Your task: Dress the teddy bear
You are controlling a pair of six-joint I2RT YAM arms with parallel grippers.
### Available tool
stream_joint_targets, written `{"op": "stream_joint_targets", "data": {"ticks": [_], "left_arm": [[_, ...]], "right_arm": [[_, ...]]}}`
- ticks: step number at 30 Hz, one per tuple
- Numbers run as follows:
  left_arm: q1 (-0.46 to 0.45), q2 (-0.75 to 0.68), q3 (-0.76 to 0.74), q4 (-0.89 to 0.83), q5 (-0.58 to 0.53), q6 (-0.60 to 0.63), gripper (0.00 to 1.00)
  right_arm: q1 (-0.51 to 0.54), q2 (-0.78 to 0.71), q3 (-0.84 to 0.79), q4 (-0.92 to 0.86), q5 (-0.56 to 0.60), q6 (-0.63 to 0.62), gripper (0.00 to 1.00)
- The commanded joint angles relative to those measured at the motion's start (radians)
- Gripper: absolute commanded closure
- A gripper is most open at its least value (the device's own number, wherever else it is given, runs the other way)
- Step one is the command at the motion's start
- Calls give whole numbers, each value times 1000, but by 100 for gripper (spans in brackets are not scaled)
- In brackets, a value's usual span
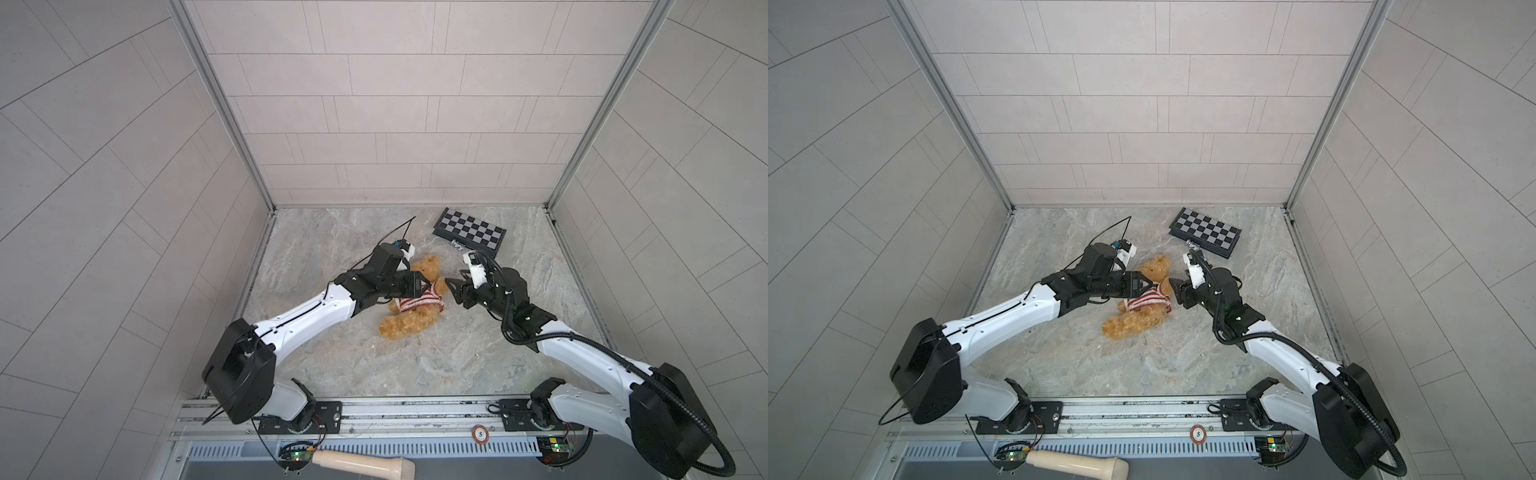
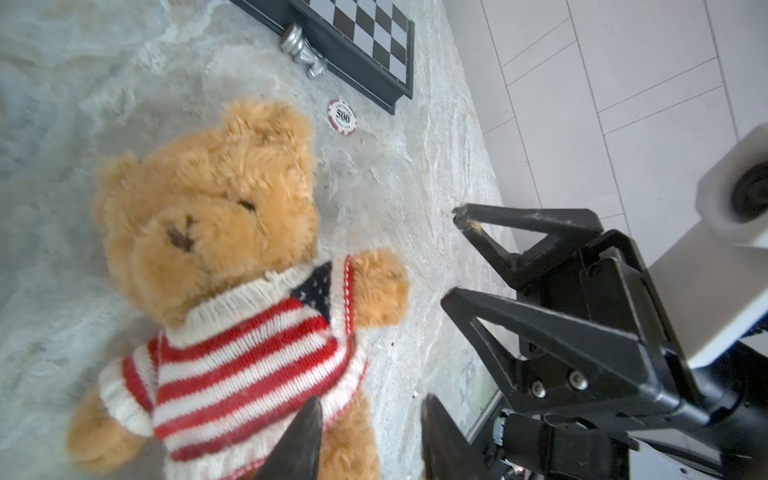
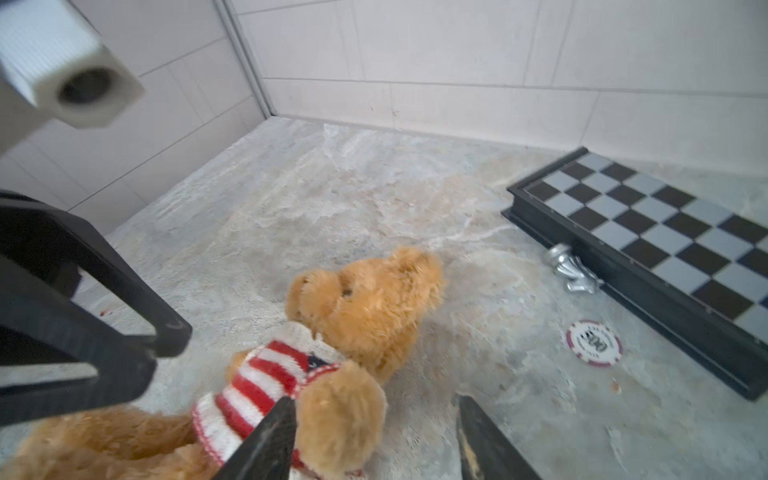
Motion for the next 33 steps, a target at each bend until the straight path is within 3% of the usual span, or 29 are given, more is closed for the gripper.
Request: {"op": "stream_joint_targets", "data": {"ticks": [1, 4, 9, 14, 15, 17, 19, 21, 27, 33], "left_arm": [[13, 52, 67, -116, -45, 114, 55], [21, 114, 84, -120, -47, 120, 53], [21, 203, 94, -72, -42, 103, 49], [21, 264, 113, -60, -56, 102, 54], [21, 270, 114, -55, -58, 97, 59], [22, 284, 114, -48, -63, 92, 83], [23, 291, 108, -49, -84, 89, 100], [33, 289, 80, -36, -105, 76, 100], [92, 237, -16, 23, -139, 50, 100], [102, 211, -33, 22, -135, 73, 100]], "right_arm": [[-10, 43, 33, -47, -95, 70, 35], [-9, 86, 34, 12, -166, 117, 34], [-8, 139, 33, 24, -174, 108, 36], [-8, 214, 51, 98, -225, 114, 40], [-8, 222, 51, 113, -228, 119, 45], [-8, 229, 53, 113, -233, 115, 69], [-9, 212, 41, 103, -228, 102, 88], [-7, 179, 16, 83, -208, 80, 99], [-8, 83, -68, 42, -138, 37, 100], [-5, 30, -190, 225, -180, -13, 100]]}}
